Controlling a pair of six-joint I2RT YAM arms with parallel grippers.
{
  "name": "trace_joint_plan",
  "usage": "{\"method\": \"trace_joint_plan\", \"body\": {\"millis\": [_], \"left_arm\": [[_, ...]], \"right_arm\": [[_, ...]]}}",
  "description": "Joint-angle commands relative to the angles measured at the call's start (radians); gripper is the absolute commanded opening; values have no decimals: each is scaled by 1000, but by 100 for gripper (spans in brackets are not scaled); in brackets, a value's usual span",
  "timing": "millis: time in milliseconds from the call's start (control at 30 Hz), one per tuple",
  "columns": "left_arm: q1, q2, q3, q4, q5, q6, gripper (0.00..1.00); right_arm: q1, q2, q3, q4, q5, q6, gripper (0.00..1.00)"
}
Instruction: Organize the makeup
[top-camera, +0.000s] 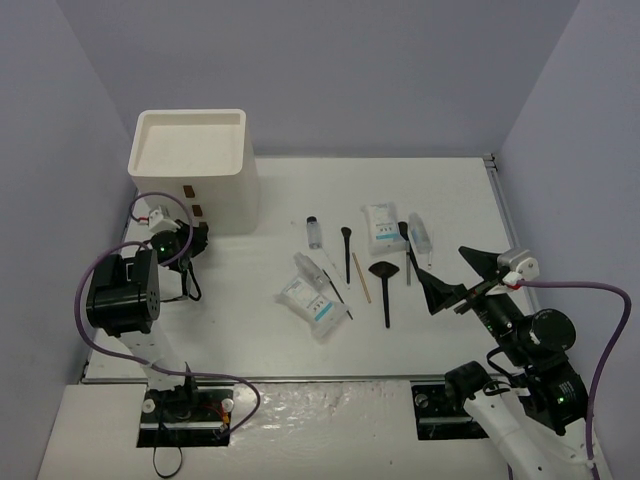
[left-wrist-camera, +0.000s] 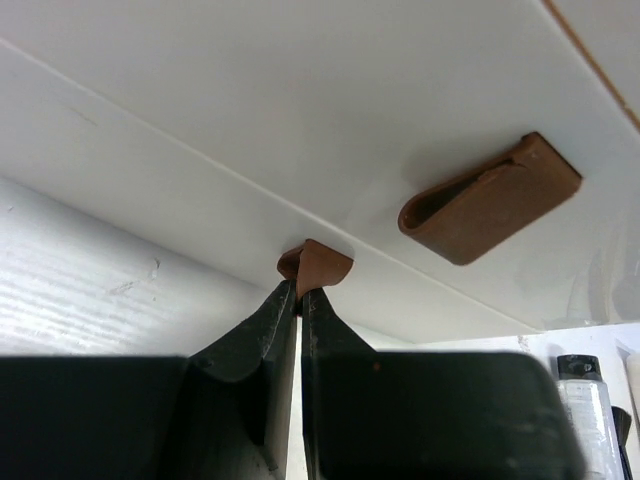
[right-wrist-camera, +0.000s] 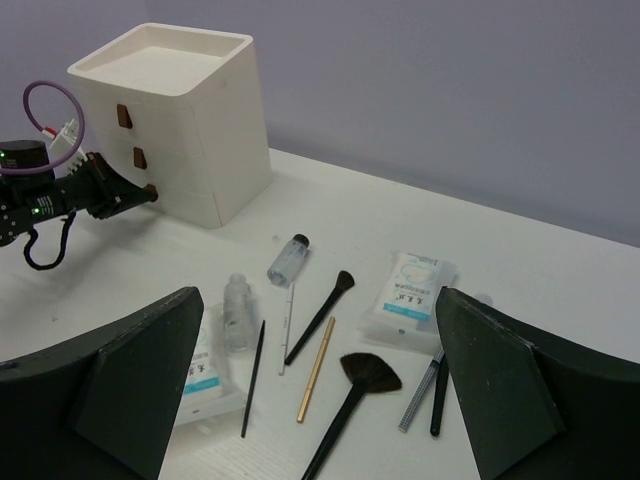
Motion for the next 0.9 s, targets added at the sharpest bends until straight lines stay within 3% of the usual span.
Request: {"method": "trace_joint_plan", "body": {"millis": [0, 533, 867], "left_arm": [[6, -138, -29, 36, -34, -7, 0], [-1, -463, -149, -358, -128, 7, 0], [-1, -614, -239, -451, -157, -15, 0]], "right_arm": [[6, 7, 10, 83, -27, 4, 100], [5, 21, 34, 80, -29, 26, 100], [5, 55, 43, 67, -29, 51, 100]]}}
